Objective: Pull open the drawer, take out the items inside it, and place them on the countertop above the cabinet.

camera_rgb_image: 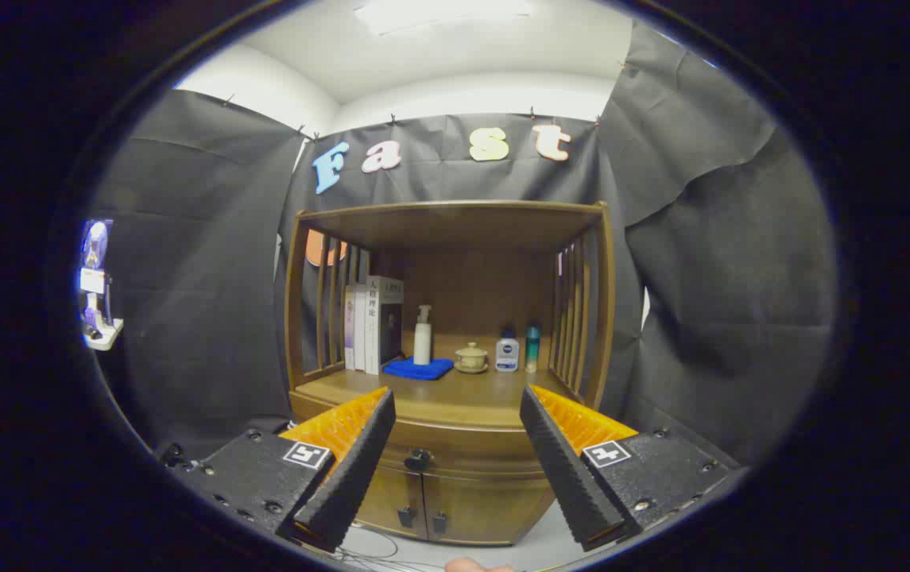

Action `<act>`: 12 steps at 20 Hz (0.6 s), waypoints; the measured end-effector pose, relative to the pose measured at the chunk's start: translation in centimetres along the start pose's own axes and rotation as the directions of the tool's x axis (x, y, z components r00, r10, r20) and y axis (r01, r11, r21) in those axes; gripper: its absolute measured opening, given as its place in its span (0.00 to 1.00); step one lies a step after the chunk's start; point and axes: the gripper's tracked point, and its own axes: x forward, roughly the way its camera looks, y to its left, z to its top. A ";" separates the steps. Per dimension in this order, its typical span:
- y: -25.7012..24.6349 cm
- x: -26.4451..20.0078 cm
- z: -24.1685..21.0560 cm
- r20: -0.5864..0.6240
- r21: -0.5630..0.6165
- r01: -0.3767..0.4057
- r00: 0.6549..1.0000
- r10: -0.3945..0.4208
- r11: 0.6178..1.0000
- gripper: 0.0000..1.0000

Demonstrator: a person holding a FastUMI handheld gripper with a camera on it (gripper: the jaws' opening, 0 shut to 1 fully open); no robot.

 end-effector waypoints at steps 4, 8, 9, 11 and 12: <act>1.2 0.1 -0.7 -0.017 -0.006 -0.015 1.000 0.014 1.000 1.00; 2.2 0.5 -1.7 -0.037 -0.008 -0.028 0.999 0.027 1.000 1.00; 2.3 0.6 -1.9 -0.043 -0.006 -0.030 0.999 0.029 1.000 1.00; 2.5 0.9 -2.5 -0.056 -0.003 -0.031 0.998 0.031 1.000 1.00; 2.5 0.9 -2.6 -0.058 -0.002 -0.030 0.998 0.030 1.000 1.00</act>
